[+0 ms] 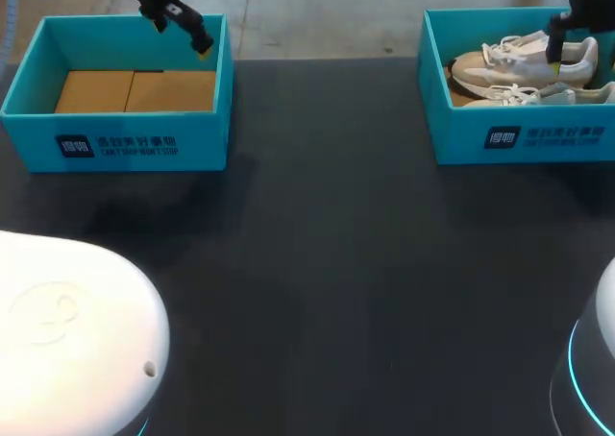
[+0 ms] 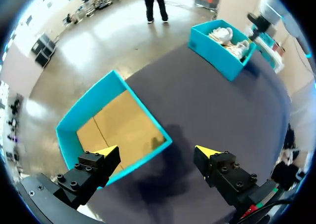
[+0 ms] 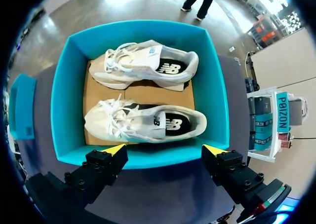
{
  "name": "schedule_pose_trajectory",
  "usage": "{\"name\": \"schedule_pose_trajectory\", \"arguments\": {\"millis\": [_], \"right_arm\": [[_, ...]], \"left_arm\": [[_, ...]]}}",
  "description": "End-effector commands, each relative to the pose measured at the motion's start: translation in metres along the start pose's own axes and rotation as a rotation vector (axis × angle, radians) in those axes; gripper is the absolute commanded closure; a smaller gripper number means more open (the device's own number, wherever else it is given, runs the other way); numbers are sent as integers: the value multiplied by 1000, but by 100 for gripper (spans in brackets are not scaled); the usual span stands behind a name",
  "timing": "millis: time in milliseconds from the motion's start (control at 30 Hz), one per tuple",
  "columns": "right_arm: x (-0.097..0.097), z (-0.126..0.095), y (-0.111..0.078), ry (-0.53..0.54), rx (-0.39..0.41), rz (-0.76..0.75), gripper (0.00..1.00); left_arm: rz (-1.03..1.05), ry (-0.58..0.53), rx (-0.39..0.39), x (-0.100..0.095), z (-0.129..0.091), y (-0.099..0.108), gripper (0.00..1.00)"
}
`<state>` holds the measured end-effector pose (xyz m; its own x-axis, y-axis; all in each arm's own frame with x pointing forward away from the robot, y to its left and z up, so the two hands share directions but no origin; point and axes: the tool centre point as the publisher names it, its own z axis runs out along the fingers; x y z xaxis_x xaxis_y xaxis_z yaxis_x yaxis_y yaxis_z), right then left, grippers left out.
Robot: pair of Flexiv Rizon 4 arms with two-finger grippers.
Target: Take the shoe out of the shoebox, open the shoe tongue, remove and reinsert the insole, then place the shoe into the shoebox
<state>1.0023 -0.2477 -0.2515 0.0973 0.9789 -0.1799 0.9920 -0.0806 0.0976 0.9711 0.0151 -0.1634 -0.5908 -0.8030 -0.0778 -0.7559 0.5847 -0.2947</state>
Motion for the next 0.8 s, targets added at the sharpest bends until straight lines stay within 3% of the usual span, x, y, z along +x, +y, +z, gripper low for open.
{"name": "schedule_pose_trajectory", "arguments": {"millis": [33, 400, 800], "right_arm": [[-2, 1, -11, 14, -15, 8, 0], [2, -1, -41, 9, -32, -59, 0], [2, 0, -68, 10, -23, -89, 0]], "left_arm": [[-571, 38, 22, 4, 10, 8, 0], [-794, 84, -77, 15, 34, 17, 0], [-742, 113, -144, 35, 42, 39, 0]]}}
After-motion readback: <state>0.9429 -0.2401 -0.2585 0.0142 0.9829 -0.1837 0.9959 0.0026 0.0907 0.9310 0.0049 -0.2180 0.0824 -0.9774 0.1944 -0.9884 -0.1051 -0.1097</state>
